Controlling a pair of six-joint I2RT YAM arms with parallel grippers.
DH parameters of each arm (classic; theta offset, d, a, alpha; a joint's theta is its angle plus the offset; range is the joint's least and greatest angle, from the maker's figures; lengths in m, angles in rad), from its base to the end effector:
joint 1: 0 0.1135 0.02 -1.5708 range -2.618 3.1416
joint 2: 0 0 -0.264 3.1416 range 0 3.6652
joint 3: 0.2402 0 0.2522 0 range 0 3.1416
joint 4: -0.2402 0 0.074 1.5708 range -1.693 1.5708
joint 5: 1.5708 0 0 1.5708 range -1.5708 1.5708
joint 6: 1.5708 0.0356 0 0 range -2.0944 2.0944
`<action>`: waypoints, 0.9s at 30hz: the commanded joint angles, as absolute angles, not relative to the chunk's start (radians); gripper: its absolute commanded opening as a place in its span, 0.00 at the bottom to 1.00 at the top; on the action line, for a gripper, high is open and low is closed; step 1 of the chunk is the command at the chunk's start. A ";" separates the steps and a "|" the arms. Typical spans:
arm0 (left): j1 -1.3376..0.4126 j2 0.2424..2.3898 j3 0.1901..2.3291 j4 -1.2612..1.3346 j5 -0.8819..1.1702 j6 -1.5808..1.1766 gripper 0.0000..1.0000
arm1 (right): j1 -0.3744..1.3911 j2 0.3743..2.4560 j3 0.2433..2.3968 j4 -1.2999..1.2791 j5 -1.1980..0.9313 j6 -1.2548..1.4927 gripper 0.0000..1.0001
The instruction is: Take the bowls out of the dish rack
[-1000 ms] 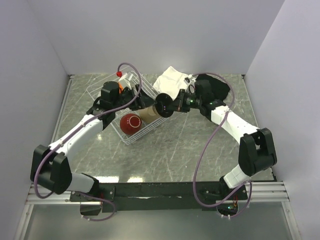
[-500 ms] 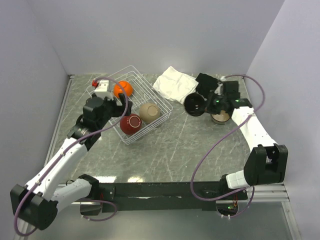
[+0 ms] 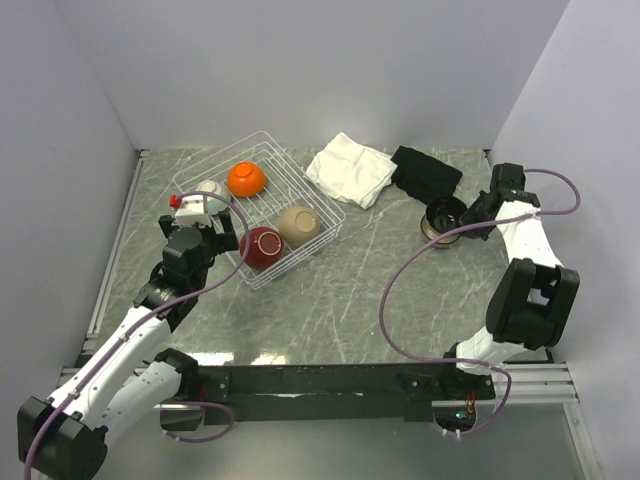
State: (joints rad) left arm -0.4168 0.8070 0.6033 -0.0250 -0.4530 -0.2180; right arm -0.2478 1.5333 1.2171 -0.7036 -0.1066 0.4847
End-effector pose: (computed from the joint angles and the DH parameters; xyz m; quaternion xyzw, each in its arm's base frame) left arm 0.1825 -0.0638 0.2893 -0.0632 0.7733 -0.0220 0.6306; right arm 0.3100 -0.0745 0.2650 0.3306 0.9024 0.0830 0.2637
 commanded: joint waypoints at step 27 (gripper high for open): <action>-0.420 0.769 0.614 0.058 -0.465 -0.152 0.99 | -0.279 1.780 1.365 -0.742 -0.184 0.423 0.27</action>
State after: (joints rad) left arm -0.4168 0.7815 0.6033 0.0185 -0.4824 -0.1688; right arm -0.2939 1.8362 1.3792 -0.7624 -0.1852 0.4419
